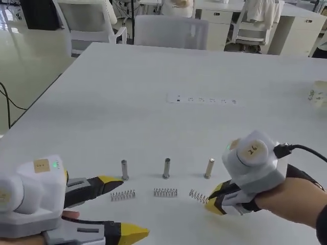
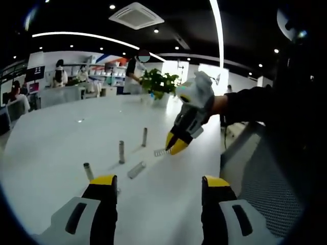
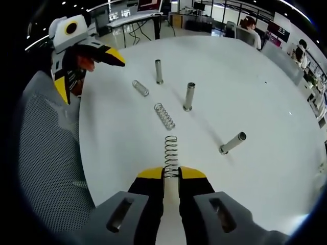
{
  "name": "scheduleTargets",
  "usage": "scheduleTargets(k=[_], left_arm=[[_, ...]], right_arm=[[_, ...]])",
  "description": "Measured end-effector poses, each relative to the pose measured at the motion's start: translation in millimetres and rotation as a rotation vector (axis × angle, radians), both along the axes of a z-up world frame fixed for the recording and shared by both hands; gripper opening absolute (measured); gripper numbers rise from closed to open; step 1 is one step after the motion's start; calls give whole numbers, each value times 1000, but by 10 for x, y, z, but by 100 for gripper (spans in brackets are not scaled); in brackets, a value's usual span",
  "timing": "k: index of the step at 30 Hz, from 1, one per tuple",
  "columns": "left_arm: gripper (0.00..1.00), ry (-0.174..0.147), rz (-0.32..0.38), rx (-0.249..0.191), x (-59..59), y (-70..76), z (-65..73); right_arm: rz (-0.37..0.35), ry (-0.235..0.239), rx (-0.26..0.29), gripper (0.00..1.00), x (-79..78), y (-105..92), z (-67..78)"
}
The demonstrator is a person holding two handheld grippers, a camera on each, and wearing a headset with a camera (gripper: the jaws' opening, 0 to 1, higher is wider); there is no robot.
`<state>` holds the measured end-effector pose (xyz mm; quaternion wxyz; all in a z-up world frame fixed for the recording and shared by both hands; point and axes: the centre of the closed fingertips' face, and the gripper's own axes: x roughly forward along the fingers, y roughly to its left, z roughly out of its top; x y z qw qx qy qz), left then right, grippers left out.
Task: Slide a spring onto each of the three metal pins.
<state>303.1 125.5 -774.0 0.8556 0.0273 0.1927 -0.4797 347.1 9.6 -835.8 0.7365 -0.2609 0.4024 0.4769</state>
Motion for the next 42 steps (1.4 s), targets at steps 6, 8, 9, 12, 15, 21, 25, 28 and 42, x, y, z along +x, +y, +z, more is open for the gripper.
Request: scheduleTargets(k=[6,8,9,12,15,21,25,28,42], left_arm=[[59,5,-52,27,23,-88,-56],[57,0,-67,35,33,-104,-79],[57,1,-76,38,37,-119,-89],[55,-4,-98,47,44,-157,-97],[53,-12,-114,50,57,-184,-89],[50,-28,-148,53,65,-266,-71],[47,-40,-178,57,40,-331,-67],[45,-47,-195,58,22,-369,-62],[35,-71,-247,58,-51,-487,-26]], right_arm=[[45,8,9,7,-67,86,88],[56,5,9,7,-78,104,107],[63,8,8,7,-86,115,119],[82,9,9,7,-114,148,157],[109,10,7,7,-145,188,194],[159,17,11,7,-217,290,278],[194,14,17,7,-263,356,345],[213,16,20,7,-290,393,390],[322,37,3,7,-463,511,465]])
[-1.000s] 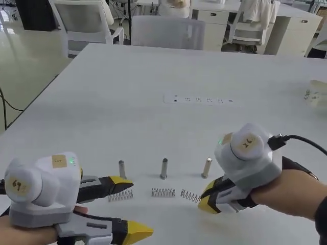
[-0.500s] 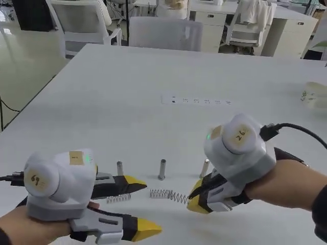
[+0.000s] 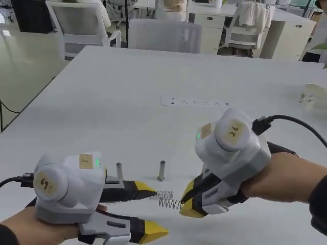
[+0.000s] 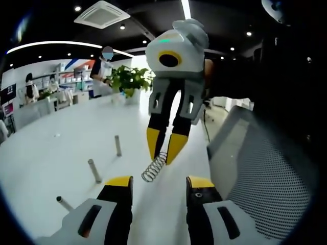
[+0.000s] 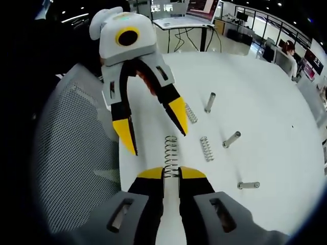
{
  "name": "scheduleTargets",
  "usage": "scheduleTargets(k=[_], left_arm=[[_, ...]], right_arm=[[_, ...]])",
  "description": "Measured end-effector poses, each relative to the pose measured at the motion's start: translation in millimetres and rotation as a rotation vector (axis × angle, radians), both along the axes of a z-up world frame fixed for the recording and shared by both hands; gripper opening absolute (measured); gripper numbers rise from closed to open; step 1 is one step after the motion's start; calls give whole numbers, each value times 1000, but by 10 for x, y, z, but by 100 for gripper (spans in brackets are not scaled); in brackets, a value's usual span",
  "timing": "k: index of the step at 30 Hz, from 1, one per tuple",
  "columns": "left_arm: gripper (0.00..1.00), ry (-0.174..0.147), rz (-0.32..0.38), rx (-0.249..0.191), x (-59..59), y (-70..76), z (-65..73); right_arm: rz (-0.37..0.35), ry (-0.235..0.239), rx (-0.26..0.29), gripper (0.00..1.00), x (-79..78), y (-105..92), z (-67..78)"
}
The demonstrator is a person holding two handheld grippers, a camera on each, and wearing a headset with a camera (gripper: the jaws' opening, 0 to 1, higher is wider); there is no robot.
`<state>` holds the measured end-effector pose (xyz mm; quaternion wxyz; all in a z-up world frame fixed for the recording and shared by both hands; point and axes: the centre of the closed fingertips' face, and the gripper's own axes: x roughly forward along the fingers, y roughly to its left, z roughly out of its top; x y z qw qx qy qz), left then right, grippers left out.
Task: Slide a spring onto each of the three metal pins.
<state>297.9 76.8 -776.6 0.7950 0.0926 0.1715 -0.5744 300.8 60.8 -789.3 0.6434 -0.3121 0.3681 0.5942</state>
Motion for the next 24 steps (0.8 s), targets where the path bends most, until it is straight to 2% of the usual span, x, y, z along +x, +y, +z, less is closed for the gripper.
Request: scheduleTargets(k=[7,24], left_arm=[[27,-1,-26,1,-44,-33,4],[12,-35,-86,21,-122,-93,-18]], right_arm=[[37,14,-15,7,-62,0,5],[110,33,-56,7,-181,-18,-4]])
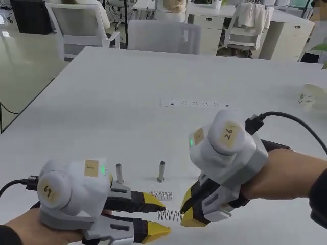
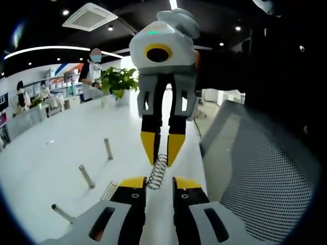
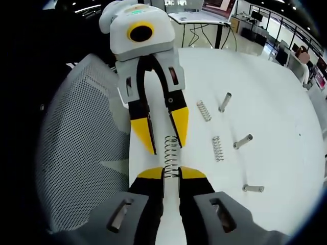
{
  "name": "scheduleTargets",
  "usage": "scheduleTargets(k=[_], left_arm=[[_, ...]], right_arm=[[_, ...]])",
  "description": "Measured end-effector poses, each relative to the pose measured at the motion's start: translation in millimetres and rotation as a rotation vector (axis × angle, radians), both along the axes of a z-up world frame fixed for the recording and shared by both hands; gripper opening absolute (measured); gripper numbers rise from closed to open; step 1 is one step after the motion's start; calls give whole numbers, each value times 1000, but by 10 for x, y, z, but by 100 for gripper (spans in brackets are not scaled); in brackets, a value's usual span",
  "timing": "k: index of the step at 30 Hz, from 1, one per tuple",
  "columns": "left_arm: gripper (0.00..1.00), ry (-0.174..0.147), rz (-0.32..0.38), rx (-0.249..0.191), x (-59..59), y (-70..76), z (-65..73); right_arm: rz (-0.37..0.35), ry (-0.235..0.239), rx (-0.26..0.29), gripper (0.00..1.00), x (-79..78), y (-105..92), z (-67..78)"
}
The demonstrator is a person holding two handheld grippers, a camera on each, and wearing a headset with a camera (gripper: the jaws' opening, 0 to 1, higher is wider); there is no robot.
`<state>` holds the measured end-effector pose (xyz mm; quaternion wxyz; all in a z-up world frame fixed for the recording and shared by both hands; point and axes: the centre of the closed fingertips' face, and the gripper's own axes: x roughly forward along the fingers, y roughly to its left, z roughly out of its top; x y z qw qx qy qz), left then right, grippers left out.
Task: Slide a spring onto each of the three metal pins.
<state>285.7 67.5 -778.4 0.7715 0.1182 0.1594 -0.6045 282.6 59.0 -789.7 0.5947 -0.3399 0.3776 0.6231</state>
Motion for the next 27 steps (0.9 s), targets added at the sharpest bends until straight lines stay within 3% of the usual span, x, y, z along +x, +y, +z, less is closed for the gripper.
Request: scheduleTargets(k=[8,27], left_arm=[[4,-11,-12,24,-11,-4,-29],[2,-61,-18,52,-3,-4,-2]], right_arm=[[17,12,-18,7,-50,-11,-9],[-22,15,3,7,-46,21,144]])
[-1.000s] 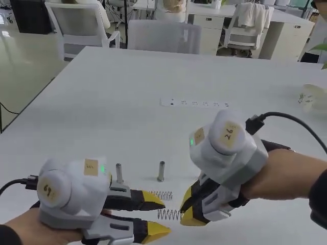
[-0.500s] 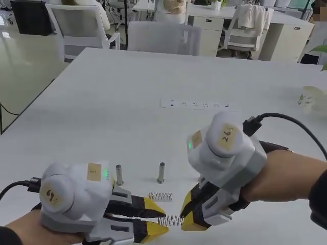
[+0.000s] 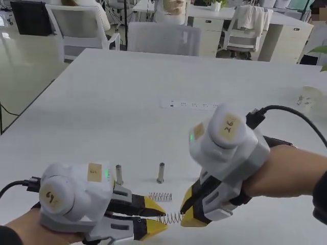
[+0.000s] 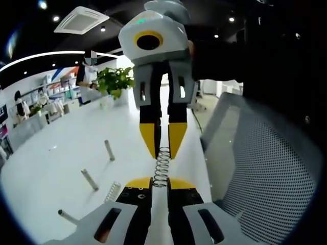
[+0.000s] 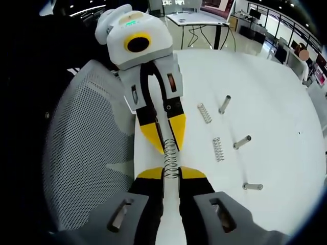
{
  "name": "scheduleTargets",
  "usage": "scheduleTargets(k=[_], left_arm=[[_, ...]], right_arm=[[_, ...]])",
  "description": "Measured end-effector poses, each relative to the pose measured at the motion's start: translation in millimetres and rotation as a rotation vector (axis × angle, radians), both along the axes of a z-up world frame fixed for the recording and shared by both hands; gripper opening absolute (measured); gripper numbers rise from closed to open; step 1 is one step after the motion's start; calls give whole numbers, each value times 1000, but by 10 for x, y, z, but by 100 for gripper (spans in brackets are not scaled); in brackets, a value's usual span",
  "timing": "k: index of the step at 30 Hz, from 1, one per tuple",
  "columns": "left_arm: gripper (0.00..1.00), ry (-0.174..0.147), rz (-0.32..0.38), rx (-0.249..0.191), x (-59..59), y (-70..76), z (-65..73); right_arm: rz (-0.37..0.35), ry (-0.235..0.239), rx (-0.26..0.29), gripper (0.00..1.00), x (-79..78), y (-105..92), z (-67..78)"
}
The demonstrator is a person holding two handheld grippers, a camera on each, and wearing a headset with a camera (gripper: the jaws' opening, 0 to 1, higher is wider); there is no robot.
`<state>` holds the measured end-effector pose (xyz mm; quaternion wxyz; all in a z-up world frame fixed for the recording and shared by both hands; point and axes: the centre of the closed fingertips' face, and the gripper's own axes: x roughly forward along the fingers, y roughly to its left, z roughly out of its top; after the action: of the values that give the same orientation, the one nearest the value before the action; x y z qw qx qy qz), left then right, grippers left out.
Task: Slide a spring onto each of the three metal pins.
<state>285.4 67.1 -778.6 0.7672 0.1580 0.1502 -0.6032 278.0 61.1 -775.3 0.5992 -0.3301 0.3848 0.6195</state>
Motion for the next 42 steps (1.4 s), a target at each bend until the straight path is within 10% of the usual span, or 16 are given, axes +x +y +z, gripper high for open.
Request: scheduleTargets(k=[23,42], left_arm=[[2,-9,9,-29,7,-13,57],[2,-15,7,-36,4,-31,71]], right_arm=[[14,-64,105,7,7,275,336],[34,-63,82,8,-15,335,342]])
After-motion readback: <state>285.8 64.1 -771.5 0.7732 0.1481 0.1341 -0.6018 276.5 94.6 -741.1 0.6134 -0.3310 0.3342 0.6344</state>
